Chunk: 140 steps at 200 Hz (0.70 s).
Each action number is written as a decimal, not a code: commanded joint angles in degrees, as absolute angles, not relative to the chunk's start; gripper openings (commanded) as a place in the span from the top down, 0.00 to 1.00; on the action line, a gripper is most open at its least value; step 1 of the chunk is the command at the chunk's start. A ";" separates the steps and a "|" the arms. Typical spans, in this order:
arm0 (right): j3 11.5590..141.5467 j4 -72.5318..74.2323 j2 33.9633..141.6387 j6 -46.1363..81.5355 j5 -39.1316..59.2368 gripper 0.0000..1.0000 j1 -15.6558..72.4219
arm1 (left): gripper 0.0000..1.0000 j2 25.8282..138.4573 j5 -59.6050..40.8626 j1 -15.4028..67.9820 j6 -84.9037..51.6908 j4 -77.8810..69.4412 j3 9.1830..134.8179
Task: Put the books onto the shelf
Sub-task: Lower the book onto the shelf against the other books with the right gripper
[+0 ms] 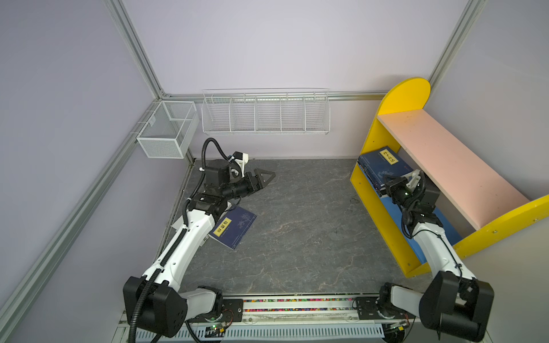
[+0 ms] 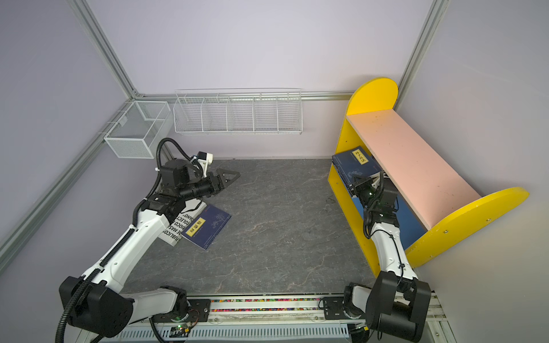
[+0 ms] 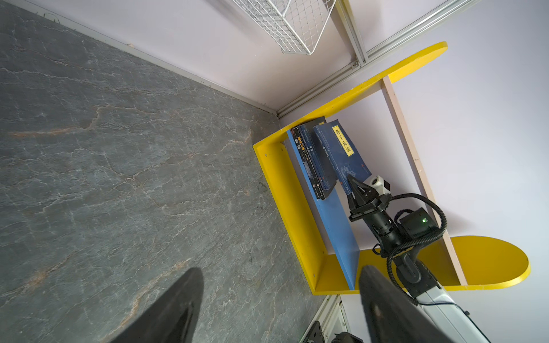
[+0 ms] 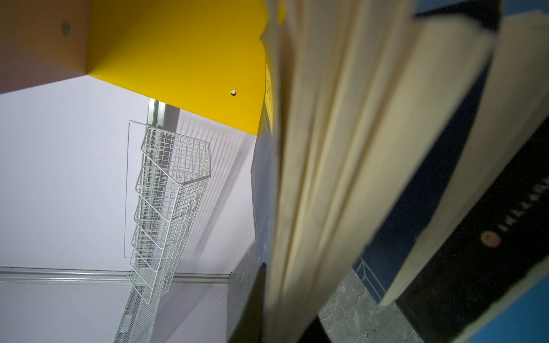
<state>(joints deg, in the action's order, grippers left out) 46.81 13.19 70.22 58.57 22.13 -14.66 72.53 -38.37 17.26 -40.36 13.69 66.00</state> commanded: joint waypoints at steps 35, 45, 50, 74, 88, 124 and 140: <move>52.97 17.91 71.91 52.84 21.07 0.94 -15.41 | 0.17 72.49 -37.51 17.03 -41.46 11.31 64.56; 53.44 17.80 72.60 52.60 21.51 0.94 -15.41 | 0.17 72.60 -37.55 17.05 -41.76 10.96 64.43; 53.62 17.92 72.95 52.56 21.68 0.94 -15.43 | 0.17 72.67 -37.53 17.04 -41.90 10.82 64.37; 54.10 17.28 74.34 52.14 22.23 0.93 -15.43 | 0.17 72.95 -37.62 16.96 -42.42 10.27 64.39; 54.00 16.71 74.66 51.52 21.52 0.94 -15.45 | 0.17 72.84 -37.54 16.98 -42.40 10.28 64.34; 54.13 16.36 75.89 50.67 20.98 0.93 -15.45 | 0.17 72.79 -37.15 16.97 -42.50 10.37 63.98; 54.58 15.80 76.81 50.63 21.24 0.93 -15.45 | 0.17 73.07 -37.22 17.03 -42.54 10.20 63.98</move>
<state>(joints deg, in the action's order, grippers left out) 51.37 11.86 76.09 52.40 21.85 -14.76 72.55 -37.50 17.26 -42.00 11.73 64.58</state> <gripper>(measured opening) 0.118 0.829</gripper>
